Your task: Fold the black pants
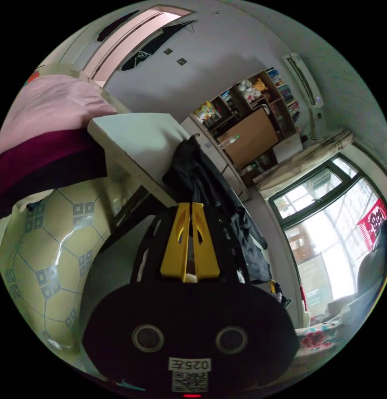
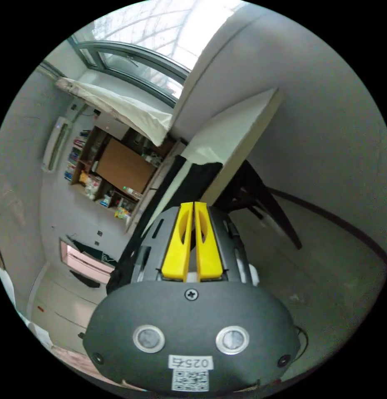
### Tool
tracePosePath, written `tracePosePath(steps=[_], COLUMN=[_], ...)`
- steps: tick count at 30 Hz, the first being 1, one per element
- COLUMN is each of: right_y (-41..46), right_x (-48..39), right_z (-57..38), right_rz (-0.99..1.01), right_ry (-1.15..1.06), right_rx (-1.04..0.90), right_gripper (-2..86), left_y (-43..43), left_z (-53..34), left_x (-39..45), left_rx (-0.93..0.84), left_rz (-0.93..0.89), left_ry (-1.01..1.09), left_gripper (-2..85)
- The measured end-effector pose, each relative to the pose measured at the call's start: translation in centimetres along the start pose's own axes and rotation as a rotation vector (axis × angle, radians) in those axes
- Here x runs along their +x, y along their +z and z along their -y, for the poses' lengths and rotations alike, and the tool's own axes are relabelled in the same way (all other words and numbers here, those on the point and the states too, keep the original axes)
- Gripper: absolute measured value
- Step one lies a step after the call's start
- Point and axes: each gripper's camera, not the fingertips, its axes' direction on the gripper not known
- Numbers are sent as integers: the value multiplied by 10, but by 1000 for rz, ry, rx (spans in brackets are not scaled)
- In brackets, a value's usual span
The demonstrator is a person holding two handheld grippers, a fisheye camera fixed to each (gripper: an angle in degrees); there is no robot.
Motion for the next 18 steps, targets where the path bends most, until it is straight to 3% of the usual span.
tracePosePath(steps=[7, 13, 18], right_y=[-69, -130, -144], right_x=[-22, -86, -160], right_z=[6, 7, 33], right_rz=[287, 349, 307], right_ry=[5, -167, -376], right_rx=[121, 223, 290], right_gripper=[-7, -8, -8], left_y=[-43, -85, -113], left_z=[4, 3, 26], left_x=[-8, 13, 58], left_rx=[126, 253, 314], left_rz=[-375, -536, -471], left_ry=[15, 104, 238], left_gripper=[-9, -9, -9])
